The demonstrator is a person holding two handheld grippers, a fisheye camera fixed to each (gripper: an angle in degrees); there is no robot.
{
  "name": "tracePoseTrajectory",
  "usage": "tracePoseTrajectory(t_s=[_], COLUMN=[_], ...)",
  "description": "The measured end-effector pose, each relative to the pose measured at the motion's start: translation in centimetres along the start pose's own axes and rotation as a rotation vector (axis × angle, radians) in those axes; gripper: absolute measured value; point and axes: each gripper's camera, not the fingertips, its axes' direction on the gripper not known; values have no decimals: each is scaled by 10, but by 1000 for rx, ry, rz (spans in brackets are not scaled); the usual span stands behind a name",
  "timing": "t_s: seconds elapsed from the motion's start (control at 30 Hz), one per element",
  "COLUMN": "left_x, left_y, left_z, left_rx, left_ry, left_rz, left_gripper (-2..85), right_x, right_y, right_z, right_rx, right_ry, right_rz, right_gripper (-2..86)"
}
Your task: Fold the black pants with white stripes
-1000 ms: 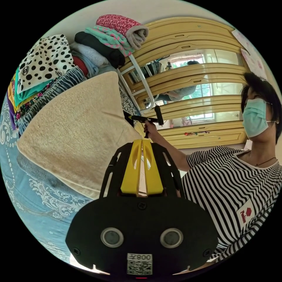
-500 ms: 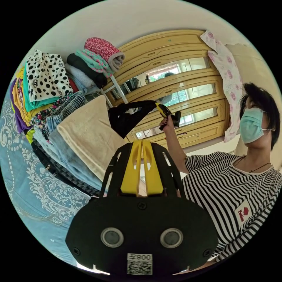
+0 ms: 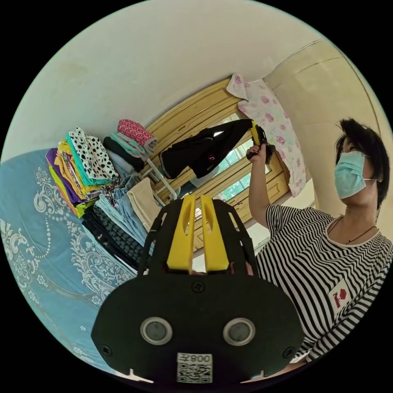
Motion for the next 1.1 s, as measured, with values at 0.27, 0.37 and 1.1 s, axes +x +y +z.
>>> tracePoseTrajectory(t_s=[0.27,0.37,1.1], left_x=[59,66,174], left_y=[39,66,214], left_z=[-174,-228,-434], left_rx=[106,169,498], left_ry=[-154,-206,-336], left_rz=[27,-51,-377], left_gripper=[124,140,71], right_x=[-235,-297,-466], right_y=[27,66,372], right_z=[70,120,478], right_rx=[56,11,-482], right_ry=[-205,-310,-910], right_rz=[-194,-219,-112], right_gripper=[5,5,6])
